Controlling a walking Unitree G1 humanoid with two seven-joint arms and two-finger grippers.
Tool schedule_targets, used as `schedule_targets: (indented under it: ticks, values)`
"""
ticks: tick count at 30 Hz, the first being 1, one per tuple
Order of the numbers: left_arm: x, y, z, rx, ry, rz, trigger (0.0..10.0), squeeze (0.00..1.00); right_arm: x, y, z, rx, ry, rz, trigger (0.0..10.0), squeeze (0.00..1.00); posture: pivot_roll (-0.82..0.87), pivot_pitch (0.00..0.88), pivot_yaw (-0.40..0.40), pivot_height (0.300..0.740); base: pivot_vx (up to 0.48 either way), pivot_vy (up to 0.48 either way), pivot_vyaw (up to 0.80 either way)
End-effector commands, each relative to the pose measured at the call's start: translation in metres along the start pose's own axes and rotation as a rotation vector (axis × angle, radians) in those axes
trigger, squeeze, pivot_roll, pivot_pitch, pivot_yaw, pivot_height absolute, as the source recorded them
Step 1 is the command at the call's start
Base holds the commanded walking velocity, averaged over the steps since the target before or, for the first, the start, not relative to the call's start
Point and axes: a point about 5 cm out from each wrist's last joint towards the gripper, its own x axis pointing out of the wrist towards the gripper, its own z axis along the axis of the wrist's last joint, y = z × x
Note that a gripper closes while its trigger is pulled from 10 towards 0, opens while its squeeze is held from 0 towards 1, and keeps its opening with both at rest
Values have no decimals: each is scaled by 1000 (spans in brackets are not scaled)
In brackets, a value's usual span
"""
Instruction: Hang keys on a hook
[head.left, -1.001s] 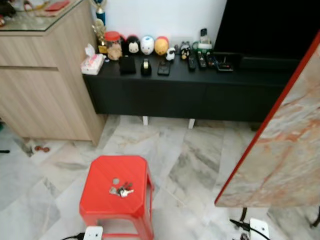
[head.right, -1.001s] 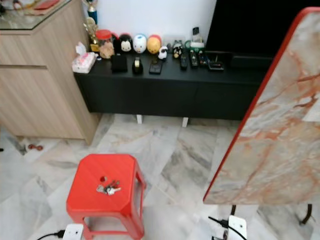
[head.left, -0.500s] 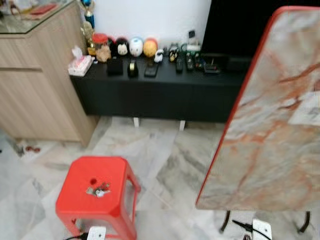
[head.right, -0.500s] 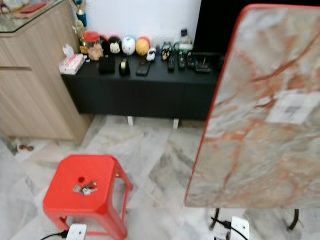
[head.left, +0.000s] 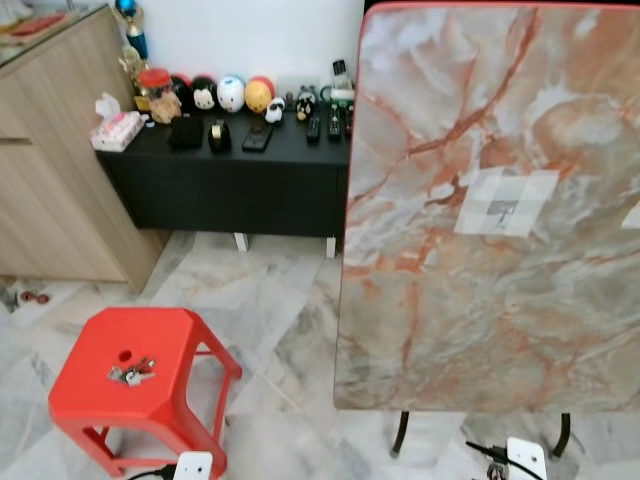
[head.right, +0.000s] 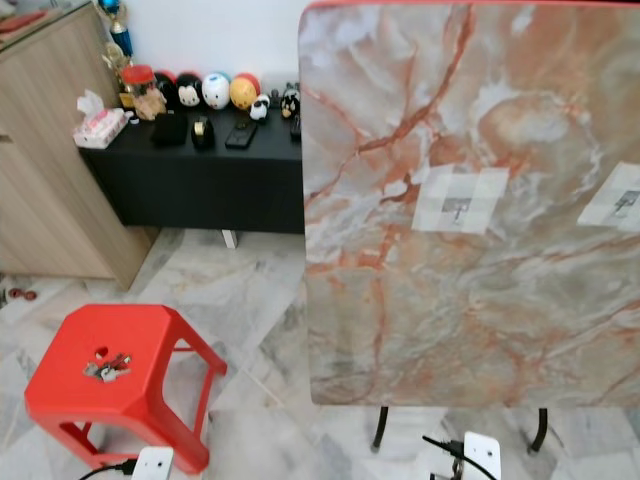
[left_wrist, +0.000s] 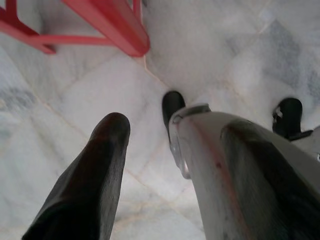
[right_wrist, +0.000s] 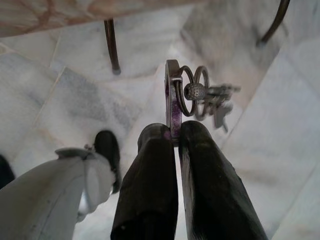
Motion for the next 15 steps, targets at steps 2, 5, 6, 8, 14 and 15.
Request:
schedule_targets:
  ticks: [2, 5, 6, 8, 14, 15]
  values:
    - [-1, 5, -6, 8, 23, 1, 10000, 0, 0, 6, 7, -57, -60, 51, 10000, 0, -116, 41, -53, 740, 0, 0, 0]
    - [-1, 4, -5, 6, 20, -3, 10000, 0, 0, 8, 10, -105, -80, 107, 10000, 0, -118, 35, -56, 740, 0, 0, 0]
    - [-1, 4, -5, 8, 19, -4, 10000, 0, 0, 11, 11, -160, -75, 160, 10000, 0, -120, 33, -59, 740, 0, 0, 0]
    - [-1, 4, -4, 8, 18, -4, 10000, 0, -1, 12, 12, -179, -75, 181, 10000, 0, -120, 33, -59, 740, 0, 0, 0]
    - [-1, 5, -3, 10, 16, -7, 10000, 0, -1, 18, 16, -282, -84, 274, 10000, 0, -135, 44, -51, 740, 0, 0, 0]
    - [0, 5, -3, 11, 16, -7, 10000, 0, -1, 18, 17, -314, -77, 279, 10000, 0, -136, 44, -50, 740, 0, 0, 0]
